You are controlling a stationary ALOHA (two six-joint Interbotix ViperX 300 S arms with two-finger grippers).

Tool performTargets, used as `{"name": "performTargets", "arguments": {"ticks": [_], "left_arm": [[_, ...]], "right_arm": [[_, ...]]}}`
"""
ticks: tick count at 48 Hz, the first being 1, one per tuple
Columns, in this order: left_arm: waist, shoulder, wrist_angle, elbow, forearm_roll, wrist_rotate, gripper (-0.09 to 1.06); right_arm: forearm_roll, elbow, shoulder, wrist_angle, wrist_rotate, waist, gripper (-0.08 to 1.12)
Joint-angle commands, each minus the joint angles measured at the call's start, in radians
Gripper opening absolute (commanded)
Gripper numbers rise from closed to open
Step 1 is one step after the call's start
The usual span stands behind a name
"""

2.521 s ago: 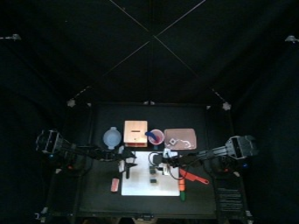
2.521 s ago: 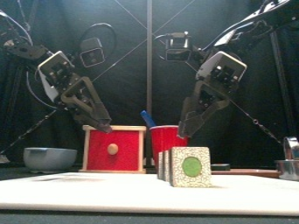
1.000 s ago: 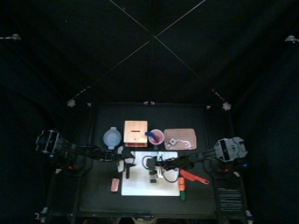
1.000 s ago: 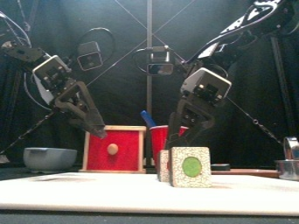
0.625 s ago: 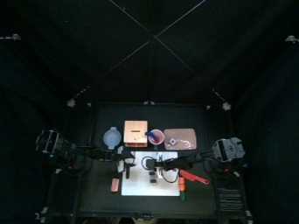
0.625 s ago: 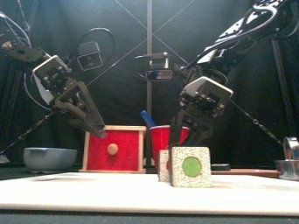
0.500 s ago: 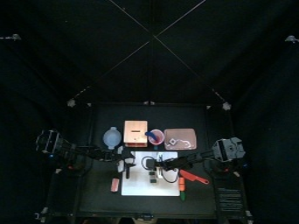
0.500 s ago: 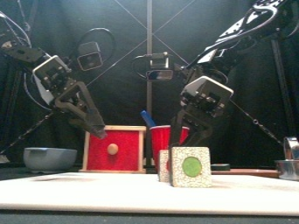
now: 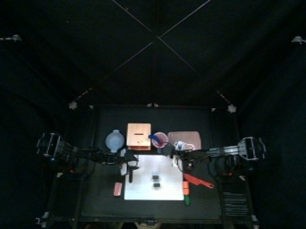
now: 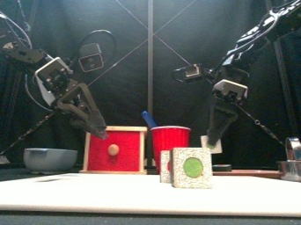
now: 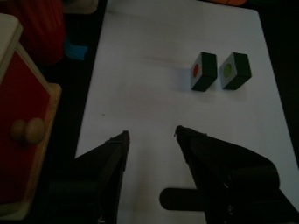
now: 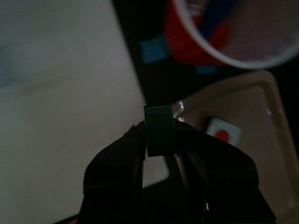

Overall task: Place sushi on board then cut the sushi with the knife then place the pieces on the plate
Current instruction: Place the 4 sushi pieces on the plate

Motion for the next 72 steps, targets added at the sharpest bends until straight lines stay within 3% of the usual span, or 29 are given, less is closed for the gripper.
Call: {"name": "performTargets", "arguments": {"ticks": [1,18,30,38,46,54,63,72], "left_arm": [[0.005,-0.005,-0.005,-0.009,0.006,0.003,0.84],[0.014,-0.005,0.029,-0.011,0.014,0.002,0.84],[0.029,-0.005,0.046,-0.012,0.02,0.005,0.84],[0.035,-0.005,0.048,-0.011,0.041,0.003,0.84],[0.035,-0.006,0.048,-0.017,0.046,0.003,0.84],[0.035,-0.005,0.049,-0.017,0.044,0.002,0.84],[0.037,-0.006,0.048,-0.017,0.044,0.0,0.84],[0.035,-0.005,0.048,-0.018,0.043,-0.002,0.84]], "right_arm": [[0.002,0.031,-0.069,0.015,-0.003,-0.081,0.55],[0.026,0.115,-0.046,-0.069,-0.008,-0.337,0.58],[0.041,0.133,0.018,-0.167,-0.006,-0.359,0.76],[0.041,0.123,-0.018,-0.146,0.0,-0.348,0.8],[0.041,0.097,-0.083,-0.097,0.0,-0.264,0.8],[0.032,0.048,-0.104,-0.091,-0.006,-0.078,0.8],[-0.003,-0.026,-0.061,-0.11,0.009,0.143,0.8],[-0.009,-0.103,0.015,-0.156,0.026,0.258,0.78]]}}
